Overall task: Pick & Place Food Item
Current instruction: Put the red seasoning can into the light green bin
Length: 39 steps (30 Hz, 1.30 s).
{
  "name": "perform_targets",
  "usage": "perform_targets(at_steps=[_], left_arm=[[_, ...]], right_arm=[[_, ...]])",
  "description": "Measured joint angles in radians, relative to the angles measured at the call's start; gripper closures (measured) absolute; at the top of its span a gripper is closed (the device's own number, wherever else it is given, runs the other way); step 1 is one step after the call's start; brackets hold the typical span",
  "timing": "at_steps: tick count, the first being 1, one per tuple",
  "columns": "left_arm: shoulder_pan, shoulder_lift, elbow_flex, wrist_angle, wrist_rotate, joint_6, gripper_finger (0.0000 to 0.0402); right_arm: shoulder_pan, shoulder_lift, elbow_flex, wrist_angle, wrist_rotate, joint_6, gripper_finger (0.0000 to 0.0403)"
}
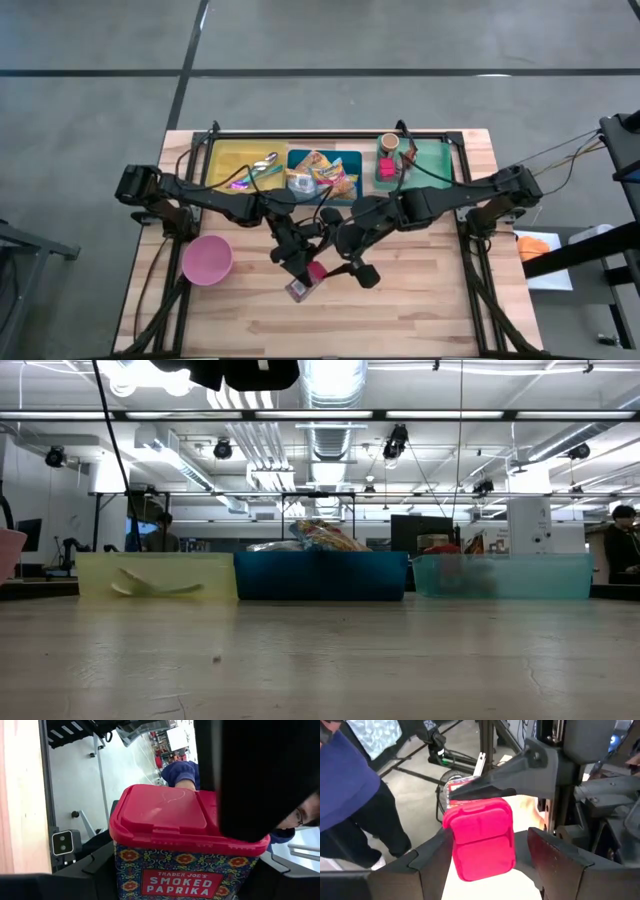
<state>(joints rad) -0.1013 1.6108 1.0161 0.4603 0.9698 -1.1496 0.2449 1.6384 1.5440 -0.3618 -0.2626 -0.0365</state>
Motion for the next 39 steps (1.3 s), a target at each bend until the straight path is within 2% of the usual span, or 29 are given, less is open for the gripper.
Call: perform_targets(at_steps=[3,9,15,24,33,36,39], left_arm=[[0.000,0.000,0.000,0.015,0.000,0.000,0.0113],[0.000,0.000,0.000,0.018,0.010,0.015,0.0112],[0.000,0.000,0.000,0.019,0.011,0.017,0.0110],[0.000,0.000,0.000,0.018,0.015,0.019,0.0109],[-0.001,0.000,0.000,0.019,0.015,0.023,0.0108],[-0.001,-0.003,0.000,0.018,0.015,0.024,0.0108],[-0.001,-0.010,0.000,0.019,0.018,0.027,0.0108]], right_arm=[[0.001,0.002,0.000,0.005,-0.010,0.008,0.0150],[0.001,0.003,0.000,0.007,-0.151,0.034,0.0150],[0.001,0.001,0.001,0.008,-0.132,0.071,0.0150],[0.001,-0.001,0.004,0.064,-0.131,0.243,0.0150],[0.000,-0.003,0.005,0.093,-0.131,0.249,0.0147],[-0.001,-0.003,0.005,0.091,-0.129,0.288,0.0132],[-0.001,-0.003,0.005,0.089,-0.128,0.317,0.0096]])
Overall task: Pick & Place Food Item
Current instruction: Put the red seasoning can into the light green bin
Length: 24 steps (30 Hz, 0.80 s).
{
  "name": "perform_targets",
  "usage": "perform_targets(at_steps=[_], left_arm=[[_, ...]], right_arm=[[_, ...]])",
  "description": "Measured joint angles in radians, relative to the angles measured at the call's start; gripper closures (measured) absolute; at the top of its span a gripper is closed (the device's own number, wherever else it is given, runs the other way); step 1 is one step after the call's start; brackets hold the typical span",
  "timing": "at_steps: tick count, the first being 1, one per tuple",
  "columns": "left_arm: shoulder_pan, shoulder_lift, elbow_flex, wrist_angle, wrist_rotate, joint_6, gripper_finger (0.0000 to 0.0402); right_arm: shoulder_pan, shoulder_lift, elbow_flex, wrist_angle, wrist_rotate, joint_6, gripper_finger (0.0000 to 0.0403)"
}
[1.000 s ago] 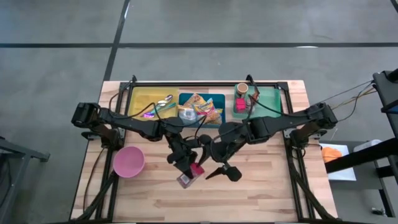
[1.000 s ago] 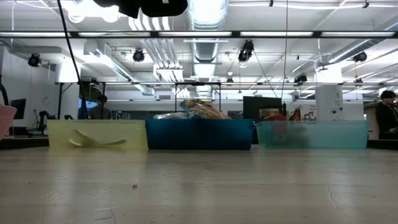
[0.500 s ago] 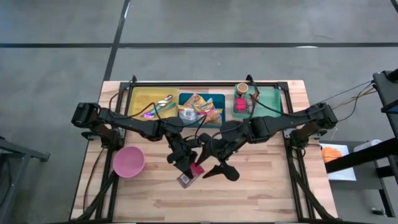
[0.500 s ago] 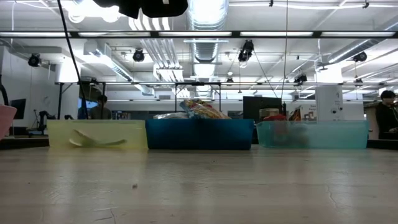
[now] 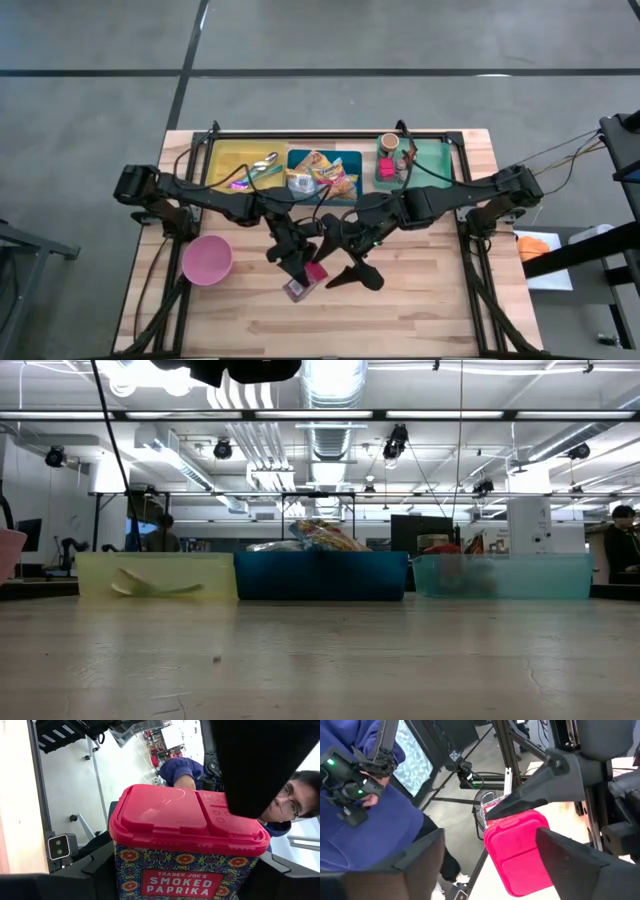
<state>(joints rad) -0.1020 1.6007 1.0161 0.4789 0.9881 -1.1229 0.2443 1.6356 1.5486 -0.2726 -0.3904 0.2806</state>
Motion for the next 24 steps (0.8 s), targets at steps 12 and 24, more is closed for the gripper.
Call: perform_targets(at_steps=[12,24], left_arm=[[0.000,-0.013,0.000,0.000,0.000,-0.002,0.0112],[0.000,-0.013,0.000,0.001,0.000,-0.011,0.0112]], right_arm=[[0.010,0.000,0.000,0.003,0.027,0.057,0.0022],[0.030,0.000,0.000,0.015,0.164,-0.123,0.0025]])
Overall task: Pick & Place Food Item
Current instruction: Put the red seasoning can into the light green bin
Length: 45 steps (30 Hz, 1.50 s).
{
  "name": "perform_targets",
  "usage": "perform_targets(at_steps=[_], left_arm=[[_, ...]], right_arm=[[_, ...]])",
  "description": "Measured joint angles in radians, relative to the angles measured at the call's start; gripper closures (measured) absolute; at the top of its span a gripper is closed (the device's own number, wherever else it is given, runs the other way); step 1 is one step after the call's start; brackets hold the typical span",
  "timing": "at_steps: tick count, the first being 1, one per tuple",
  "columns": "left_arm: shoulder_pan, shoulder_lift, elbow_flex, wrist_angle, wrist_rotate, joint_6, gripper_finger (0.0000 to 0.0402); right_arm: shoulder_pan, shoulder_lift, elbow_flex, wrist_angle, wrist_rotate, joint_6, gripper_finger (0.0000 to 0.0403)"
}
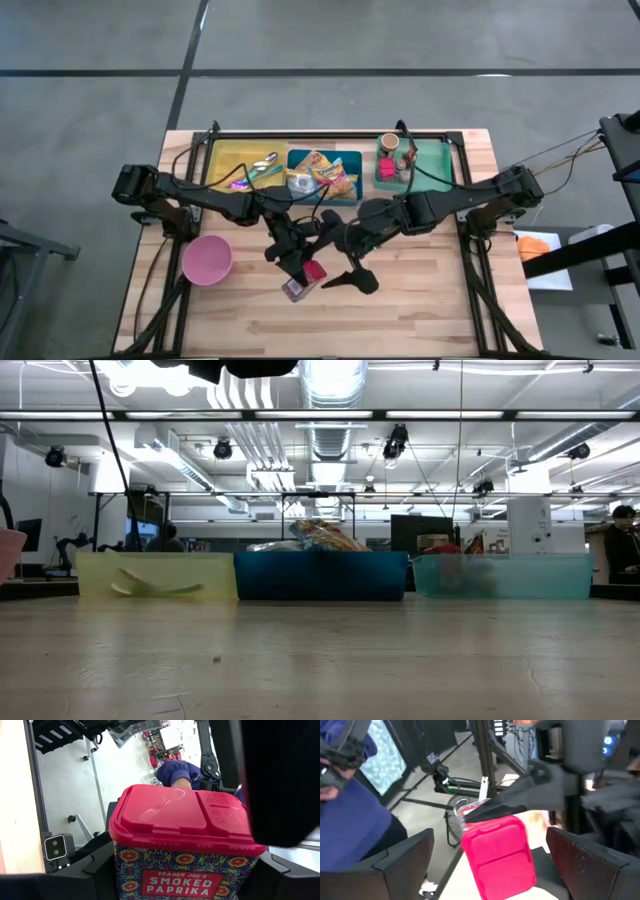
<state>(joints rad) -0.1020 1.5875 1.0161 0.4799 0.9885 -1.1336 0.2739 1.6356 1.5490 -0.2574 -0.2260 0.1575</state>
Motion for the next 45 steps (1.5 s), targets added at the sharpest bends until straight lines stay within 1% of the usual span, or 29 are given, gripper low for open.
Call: perform_targets(at_steps=[4,9,14,20,24,39,43,45], left_arm=[[0.000,0.000,0.000,0.003,0.000,-0.001,0.0112],[0.000,0.000,0.000,0.003,0.000,-0.002,0.0112],[0.001,0.000,0.000,0.003,0.010,-0.010,0.0112],[0.001,0.000,0.037,0.003,0.075,0.005,0.0112],[0.003,-0.001,0.065,-0.009,0.113,0.022,0.0112],[0.012,-0.002,0.063,-0.034,0.104,0.041,0.0112],[0.020,-0.002,0.059,-0.050,0.088,0.044,0.0112],[0.021,-0.001,0.059,-0.062,0.081,0.044,0.0112]], right_arm=[[0.017,0.000,0.000,0.003,0.011,-0.059,0.0025],[0.028,0.001,0.000,0.002,0.023,-0.087,0.0025],[0.027,0.001,-0.011,-0.003,0.065,-0.098,0.0025],[0.030,0.016,-0.027,-0.023,0.064,-0.149,0.0025],[0.030,0.038,-0.022,-0.004,0.066,-0.162,0.0025],[0.030,0.062,0.037,0.003,0.073,-0.155,0.0025],[0.032,0.074,0.053,0.005,0.120,-0.149,0.0025],[0.032,0.075,0.053,-0.002,0.128,-0.149,0.0025]])
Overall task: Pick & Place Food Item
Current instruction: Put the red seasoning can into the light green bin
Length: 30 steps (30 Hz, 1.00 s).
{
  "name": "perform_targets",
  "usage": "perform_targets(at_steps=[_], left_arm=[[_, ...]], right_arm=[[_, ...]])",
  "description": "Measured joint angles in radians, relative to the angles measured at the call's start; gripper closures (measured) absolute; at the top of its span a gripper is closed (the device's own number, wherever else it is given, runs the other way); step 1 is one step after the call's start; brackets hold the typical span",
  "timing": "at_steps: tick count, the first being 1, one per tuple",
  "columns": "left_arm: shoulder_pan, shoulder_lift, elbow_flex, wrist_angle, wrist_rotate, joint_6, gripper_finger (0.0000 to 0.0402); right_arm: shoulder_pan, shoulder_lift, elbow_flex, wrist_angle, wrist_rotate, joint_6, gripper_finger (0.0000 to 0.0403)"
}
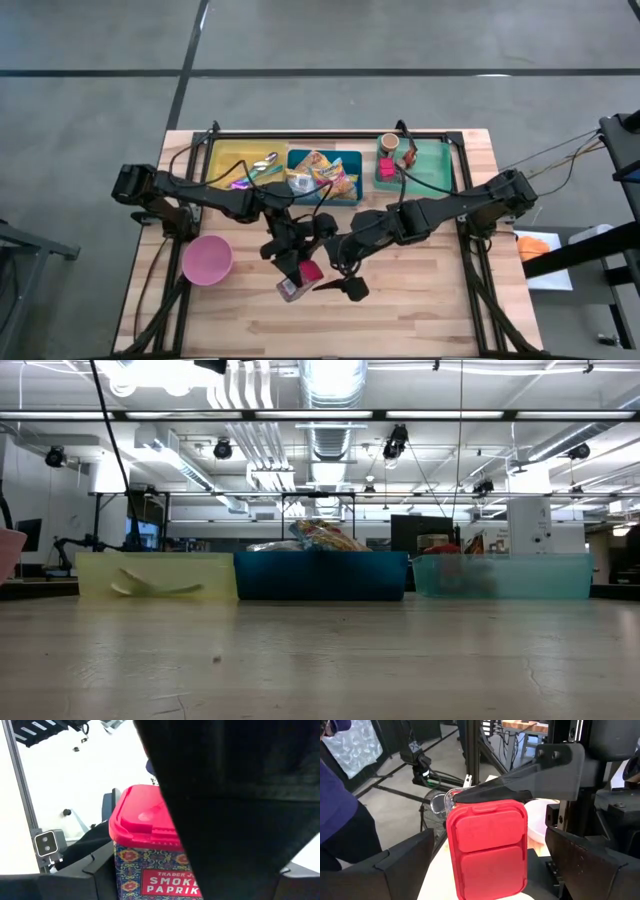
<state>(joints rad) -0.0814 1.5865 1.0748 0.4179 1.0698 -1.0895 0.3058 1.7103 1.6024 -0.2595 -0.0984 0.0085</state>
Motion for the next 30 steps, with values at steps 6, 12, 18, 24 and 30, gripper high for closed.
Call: perform_targets(at_steps=[6,12,18,24,30], left_arm=[[0.002,0.000,0.000,-0.001,0.005,0.012,0.0112],[0.002,0.001,0.000,0.000,0.024,0.012,0.0112],[0.003,0.001,0.000,0.005,0.034,0.016,0.0112],[0.004,0.001,0.000,0.005,0.042,0.016,0.0112],[0.003,0.001,0.004,0.004,0.047,0.015,0.0112]], right_arm=[[0.003,0.000,0.000,0.002,0.000,-0.005,0.0028],[0.002,0.002,0.000,0.005,-0.011,-0.010,0.0095],[0.002,0.004,0.000,0.006,-0.017,-0.013,0.0181],[0.002,0.004,0.000,0.005,-0.021,-0.013,0.0191],[0.005,0.003,0.000,0.006,-0.025,-0.011,0.0185]])
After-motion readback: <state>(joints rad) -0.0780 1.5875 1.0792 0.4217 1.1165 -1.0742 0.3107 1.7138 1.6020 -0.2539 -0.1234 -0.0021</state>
